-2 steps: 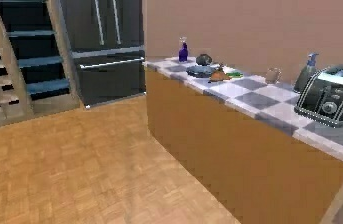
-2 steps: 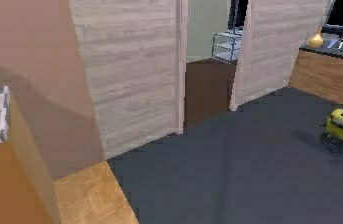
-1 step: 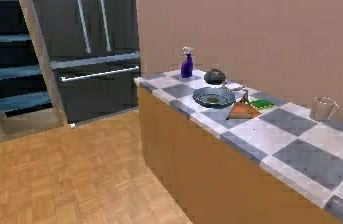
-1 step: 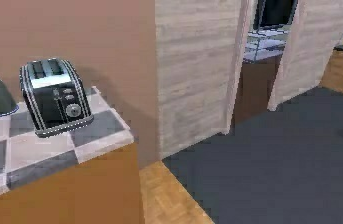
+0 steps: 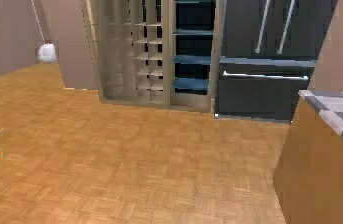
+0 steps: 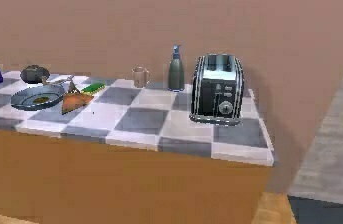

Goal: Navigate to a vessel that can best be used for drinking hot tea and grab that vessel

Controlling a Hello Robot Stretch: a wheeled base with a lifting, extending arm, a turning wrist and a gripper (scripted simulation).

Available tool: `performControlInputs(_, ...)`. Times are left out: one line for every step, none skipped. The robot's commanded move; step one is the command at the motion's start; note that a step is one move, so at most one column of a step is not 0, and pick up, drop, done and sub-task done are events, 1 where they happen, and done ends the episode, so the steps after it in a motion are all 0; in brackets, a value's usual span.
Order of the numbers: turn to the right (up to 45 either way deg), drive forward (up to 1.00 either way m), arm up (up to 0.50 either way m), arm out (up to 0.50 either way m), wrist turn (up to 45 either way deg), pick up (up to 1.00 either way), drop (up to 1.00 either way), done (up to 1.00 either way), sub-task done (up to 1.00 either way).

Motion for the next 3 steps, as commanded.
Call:
performControlInputs(45.0,0.00,0.00,0.00,0.0,0.00,0.00,0.00,0.00)
performControlInputs(45.0,0.00,0.00,0.00,0.0,0.00,0.00,0.00,0.00)
performControlInputs(45.0,0.00,0.00,0.00,0.0,0.00,0.00,0.00,0.00)
